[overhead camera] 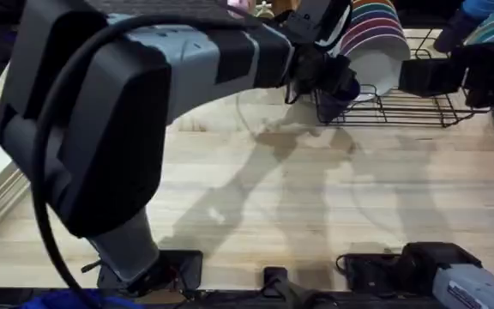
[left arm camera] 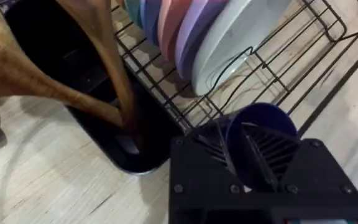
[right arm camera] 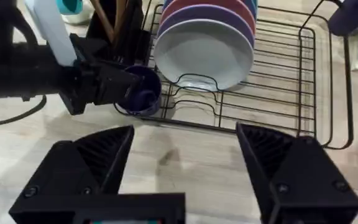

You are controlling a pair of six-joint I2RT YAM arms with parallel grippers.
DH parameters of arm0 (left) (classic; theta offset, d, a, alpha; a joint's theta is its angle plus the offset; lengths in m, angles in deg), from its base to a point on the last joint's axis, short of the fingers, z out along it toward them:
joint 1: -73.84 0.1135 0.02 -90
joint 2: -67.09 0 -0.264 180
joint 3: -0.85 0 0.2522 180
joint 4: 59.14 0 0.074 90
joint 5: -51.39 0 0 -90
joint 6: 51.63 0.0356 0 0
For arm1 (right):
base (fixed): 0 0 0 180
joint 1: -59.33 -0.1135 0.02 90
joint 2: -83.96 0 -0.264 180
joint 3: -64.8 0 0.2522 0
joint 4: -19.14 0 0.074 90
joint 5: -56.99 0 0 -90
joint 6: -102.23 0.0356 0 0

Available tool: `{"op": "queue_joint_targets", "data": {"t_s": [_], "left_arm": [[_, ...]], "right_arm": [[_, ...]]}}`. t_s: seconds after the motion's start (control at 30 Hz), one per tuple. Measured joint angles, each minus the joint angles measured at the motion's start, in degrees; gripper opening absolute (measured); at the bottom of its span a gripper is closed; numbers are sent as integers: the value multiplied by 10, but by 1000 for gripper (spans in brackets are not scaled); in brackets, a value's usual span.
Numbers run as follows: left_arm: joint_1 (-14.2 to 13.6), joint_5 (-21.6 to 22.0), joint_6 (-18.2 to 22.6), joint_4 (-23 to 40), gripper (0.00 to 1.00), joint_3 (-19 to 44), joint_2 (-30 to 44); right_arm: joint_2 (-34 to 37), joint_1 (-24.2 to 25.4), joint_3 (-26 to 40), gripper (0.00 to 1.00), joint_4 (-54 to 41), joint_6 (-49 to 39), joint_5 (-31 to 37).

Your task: Pick up the cup on the table and put them onto the rack.

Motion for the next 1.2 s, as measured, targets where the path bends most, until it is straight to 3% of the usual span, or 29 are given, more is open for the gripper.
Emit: {"op": "queue_joint_targets", "data": {"t_s": [0.73,1.0,1.2], "left_arm": [[0,15,0,3,253,0,-67],[0,51,12,58,294,0,-113],[3,91,33,104,382,0,-160]], "right_arm": [[17,0,1,994,0,0,0],[17,0,1,994,0,0,0],[17,0,1,994,0,0,0]]}}
